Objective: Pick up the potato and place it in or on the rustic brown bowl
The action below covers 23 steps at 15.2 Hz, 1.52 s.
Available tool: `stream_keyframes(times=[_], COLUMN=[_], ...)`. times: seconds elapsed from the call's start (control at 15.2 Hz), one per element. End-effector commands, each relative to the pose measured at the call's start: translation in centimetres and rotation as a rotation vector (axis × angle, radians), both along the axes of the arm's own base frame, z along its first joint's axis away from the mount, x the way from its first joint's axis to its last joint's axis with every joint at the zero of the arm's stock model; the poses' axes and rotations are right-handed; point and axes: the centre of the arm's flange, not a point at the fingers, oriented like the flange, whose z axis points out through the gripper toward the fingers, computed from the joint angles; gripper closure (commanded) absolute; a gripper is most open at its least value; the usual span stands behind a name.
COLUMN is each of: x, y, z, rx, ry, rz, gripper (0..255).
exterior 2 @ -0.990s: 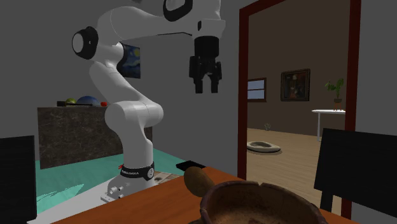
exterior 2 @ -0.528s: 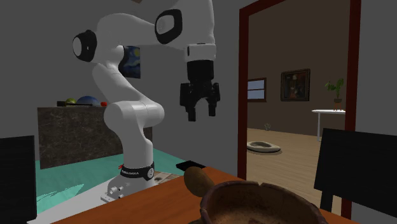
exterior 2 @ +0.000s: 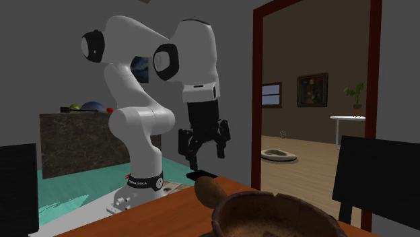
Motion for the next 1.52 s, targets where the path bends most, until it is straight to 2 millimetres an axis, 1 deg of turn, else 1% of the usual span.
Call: stream_keyframes(times=[0.0,0.07,0.46,0.53,1.06,1.12,1.45], x=[-0.4,-0.4,-0.2,-0.2,-0.2,-0.2,-0.2], y=[-1.2,-1.3,-0.9,-0.8,-0.8,-0.8,-0.8], z=[-2.5,-2.7,-5.9,-6.7,-6.7,-6.7,-6.7], rx=[0.008,0.009,0.009,0.009,0.009,0.009,0.009], ry=[-0.007,-0.007,-0.007,-0.007,-0.007,-0.007,-0.007], rz=[-0.034,-0.038,-0.038,-0.038,-0.038,-0.038,-0.038], gripper=[0,0,0,0,0,255,255])
